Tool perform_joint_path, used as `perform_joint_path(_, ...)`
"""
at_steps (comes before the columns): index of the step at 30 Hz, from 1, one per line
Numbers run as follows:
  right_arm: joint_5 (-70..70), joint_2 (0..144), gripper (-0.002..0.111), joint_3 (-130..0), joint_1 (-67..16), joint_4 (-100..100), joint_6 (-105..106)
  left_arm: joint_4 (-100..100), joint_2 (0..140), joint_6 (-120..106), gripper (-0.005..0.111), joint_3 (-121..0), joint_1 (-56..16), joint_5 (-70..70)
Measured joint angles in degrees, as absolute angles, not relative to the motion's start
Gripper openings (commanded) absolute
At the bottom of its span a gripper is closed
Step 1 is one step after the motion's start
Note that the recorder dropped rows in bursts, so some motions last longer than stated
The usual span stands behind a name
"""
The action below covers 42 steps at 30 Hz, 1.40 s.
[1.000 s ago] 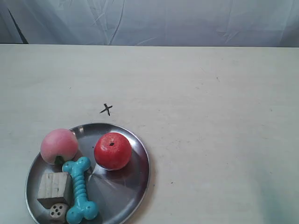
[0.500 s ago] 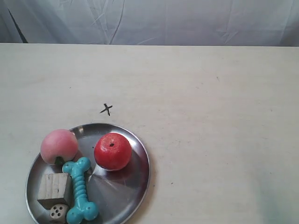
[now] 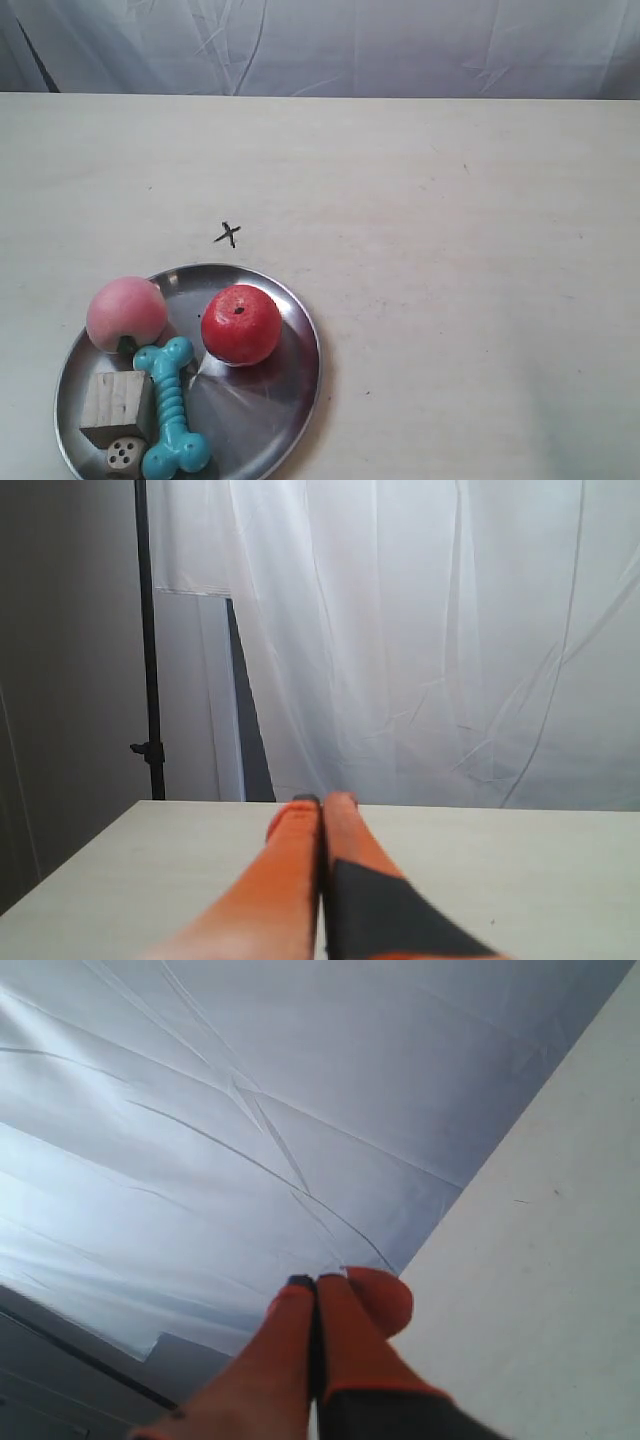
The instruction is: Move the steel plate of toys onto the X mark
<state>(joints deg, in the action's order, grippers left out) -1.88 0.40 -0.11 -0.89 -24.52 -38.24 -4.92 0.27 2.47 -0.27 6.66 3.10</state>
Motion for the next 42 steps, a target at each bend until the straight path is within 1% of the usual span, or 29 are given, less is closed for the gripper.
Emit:
perform_joint_path(6,-1.65,0.4,-0.001,-0.11,-0.89,-24.42,-38.24,-4.92,0.27,2.47,0.0,-0.27,6.53,3.6)
perform_joint_path(9,-1.54,0.4,-0.001,-0.11,-0.89,-25.37,-38.37,-4.81,0.27,3.01,0.0,-0.27,6.53,6.14)
perform_joint_path(12,-1.52,0.4,-0.001,-0.11,-0.89,-31.21,-39.91,-3.21,0.27,6.21,0.0,-0.27,6.53,12.26)
perform_joint_path(16,-1.52,0.4,-0.001,-0.11,-0.89,-37.69,-40.76,-1.63,0.19,10.25,0.0,-0.27,6.53,24.32)
perform_joint_path(17,-1.41,0.4,-0.001,-0.11,-0.89,-36.53,-39.43,-1.36,0.19,11.68,0.0,-0.27,6.53,29.91)
perform_joint_path(18,-1.29,0.4,-0.001,-0.11,-0.89,-35.51,-38.69,-1.36,0.19,13.05,0.0,-0.27,6.53,32.54)
perform_joint_path(21,-0.55,0.4,-0.001,-0.11,-0.89,-33.39,-37.33,-0.83,0.19,18.73,0.0,-0.27,6.53,34.93)
perform_joint_path(23,0.0,0.4,-0.001,-0.11,-0.89,-31.99,-36.64,-0.83,0.19,21.08,0.0,-0.38,6.53,30.72)
perform_joint_path(27,-2.92,0.4,-0.001,-4.02,-0.89,-21.82,-30.09,-0.83,0.82,22.45,0.0,-4.45,6.53,15.24)
perform_joint_path(30,-4.47,1.27,-0.001,-9.38,-0.89,-12.49,-25.98,-1.73,5.1,22.43,0.0,-8.64,6.29,10.53)
perform_joint_path(32,-5.31,4.34,-0.001,-12.74,-0.89,-6.91,-24.7,-2.33,9.76,22.43,0.0,-12.19,5.19,7.07)
perform_joint_path(38,-13.44,23.58,-0.001,-19.87,-0.89,-2.37,-23.64,-7.72,27.92,22.59,0.0,-25.97,-1.85,-9.14)
perform_joint_path(42,-24.04,39.49,-0.001,-24.98,-2.02,-5.21,-17.77,-8.47,40.34,22.59,0.0,-34.87,-5.41,-21.04)
